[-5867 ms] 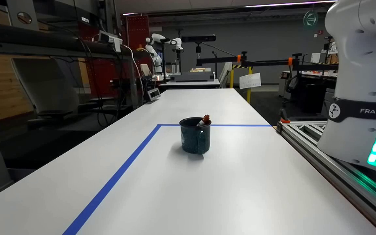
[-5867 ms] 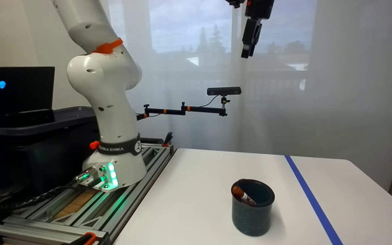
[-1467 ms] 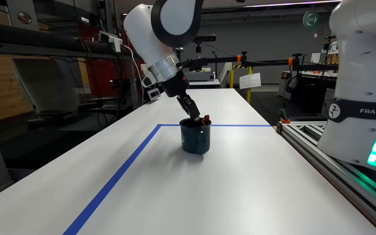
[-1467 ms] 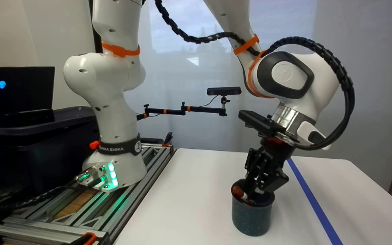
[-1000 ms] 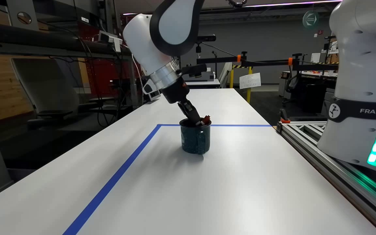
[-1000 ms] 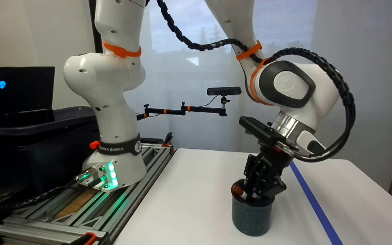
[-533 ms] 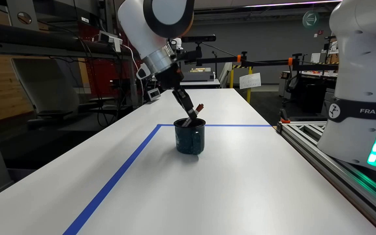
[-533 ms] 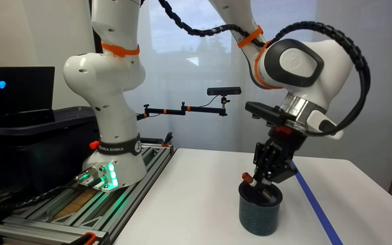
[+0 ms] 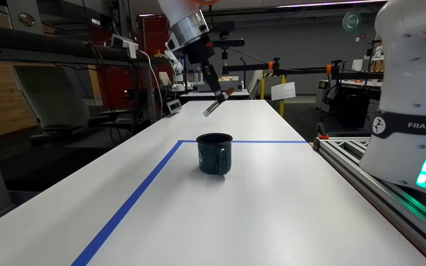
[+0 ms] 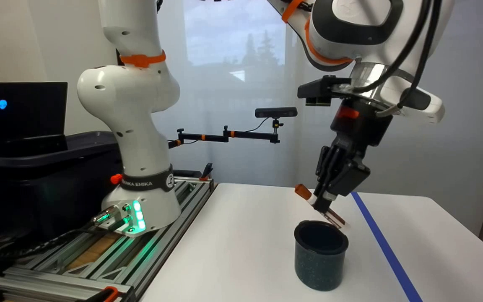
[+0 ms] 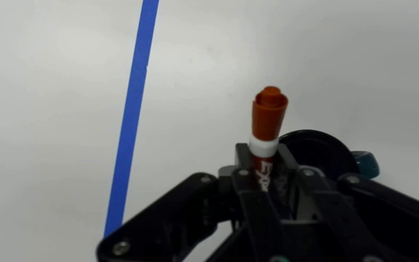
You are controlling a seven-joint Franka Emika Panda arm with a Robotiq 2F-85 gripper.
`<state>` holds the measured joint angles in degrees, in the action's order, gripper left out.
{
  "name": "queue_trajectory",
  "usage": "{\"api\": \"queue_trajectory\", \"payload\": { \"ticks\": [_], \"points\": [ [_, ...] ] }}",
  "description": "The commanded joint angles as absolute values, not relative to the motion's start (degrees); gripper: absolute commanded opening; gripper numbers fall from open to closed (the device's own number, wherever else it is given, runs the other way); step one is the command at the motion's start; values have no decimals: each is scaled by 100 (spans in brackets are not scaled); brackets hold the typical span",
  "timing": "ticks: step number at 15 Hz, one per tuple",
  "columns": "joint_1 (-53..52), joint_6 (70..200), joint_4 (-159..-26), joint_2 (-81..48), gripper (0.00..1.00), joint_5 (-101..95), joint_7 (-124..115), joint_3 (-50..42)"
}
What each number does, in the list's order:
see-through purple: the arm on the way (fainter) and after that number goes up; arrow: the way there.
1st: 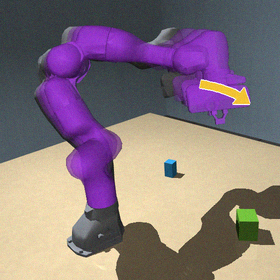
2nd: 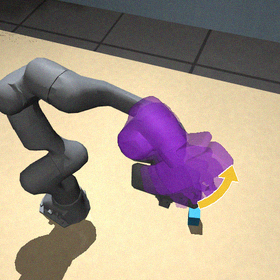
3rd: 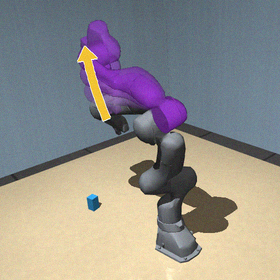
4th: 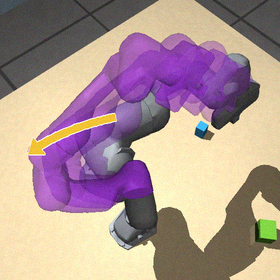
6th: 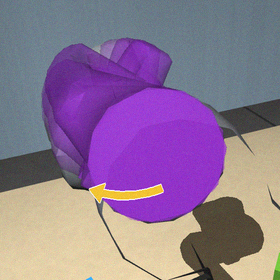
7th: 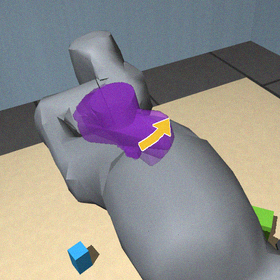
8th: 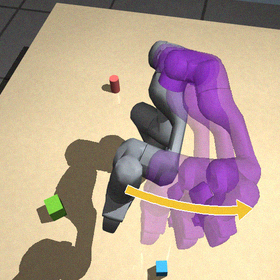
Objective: Remove the marker from the mug
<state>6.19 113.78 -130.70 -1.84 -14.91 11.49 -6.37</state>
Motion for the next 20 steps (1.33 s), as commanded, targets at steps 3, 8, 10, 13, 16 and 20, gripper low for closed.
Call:
{"api": "queue_trajectory", "payload": {
  "ticks": [3, 8, 10, 13, 16, 20],
  "points": [
    [989, 12548, -13628, -275, 5, -1399, 44, -1040],
    [944, 14000, -14017, -923, 5, -1497, -1211, -1112],
    [862, 14432, -14126, -1219, 5, -1490, -1630, -1144],
    [766, 14827, -14229, -1578, 5, -1447, -2016, -1247],
    [742, 14988, -14243, -1818, 5, -1269, -2050, -1301],
    [760, 15015, -14234, -1891, 5, -1011, -1920, -1287]
  ]
}}
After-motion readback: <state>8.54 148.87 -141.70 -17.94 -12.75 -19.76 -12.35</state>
